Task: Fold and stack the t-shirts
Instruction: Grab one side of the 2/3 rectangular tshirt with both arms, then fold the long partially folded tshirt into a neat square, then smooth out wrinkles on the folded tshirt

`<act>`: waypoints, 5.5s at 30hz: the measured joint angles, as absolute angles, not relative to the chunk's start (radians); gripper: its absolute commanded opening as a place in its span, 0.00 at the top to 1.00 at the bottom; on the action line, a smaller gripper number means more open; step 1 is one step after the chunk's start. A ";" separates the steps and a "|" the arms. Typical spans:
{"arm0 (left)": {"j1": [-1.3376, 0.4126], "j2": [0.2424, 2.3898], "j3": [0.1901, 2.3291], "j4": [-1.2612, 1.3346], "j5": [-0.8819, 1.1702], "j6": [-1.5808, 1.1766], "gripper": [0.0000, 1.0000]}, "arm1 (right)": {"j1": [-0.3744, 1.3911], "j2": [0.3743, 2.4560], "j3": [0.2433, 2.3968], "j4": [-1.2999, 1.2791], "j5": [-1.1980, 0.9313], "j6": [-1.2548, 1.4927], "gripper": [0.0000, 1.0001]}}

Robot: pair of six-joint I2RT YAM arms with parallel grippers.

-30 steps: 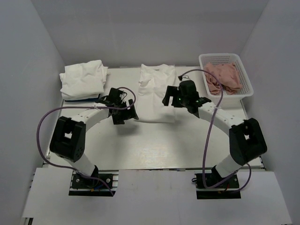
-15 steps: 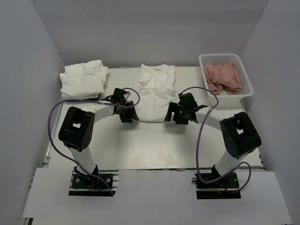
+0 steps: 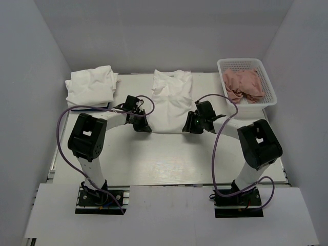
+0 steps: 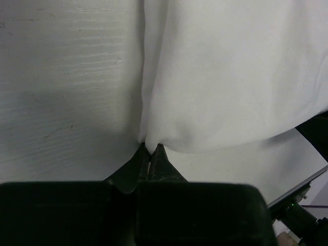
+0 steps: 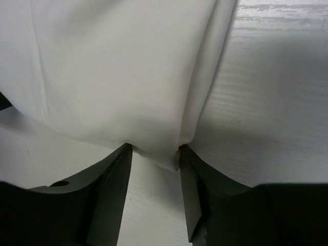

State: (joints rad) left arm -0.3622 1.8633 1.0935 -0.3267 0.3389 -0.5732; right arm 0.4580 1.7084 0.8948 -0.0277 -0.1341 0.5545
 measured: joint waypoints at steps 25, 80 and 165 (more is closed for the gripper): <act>-0.387 1.114 0.975 -0.666 0.398 -0.585 1.00 | 0.495 1.224 1.015 -0.705 -0.411 0.305 1.00; -0.345 1.964 1.670 -0.356 0.123 -0.628 1.00 | 0.161 1.972 1.777 -0.716 -0.616 0.310 1.00; -0.329 1.492 1.128 -0.253 0.344 -0.593 0.00 | 0.366 1.478 0.972 -0.205 -0.687 0.345 0.10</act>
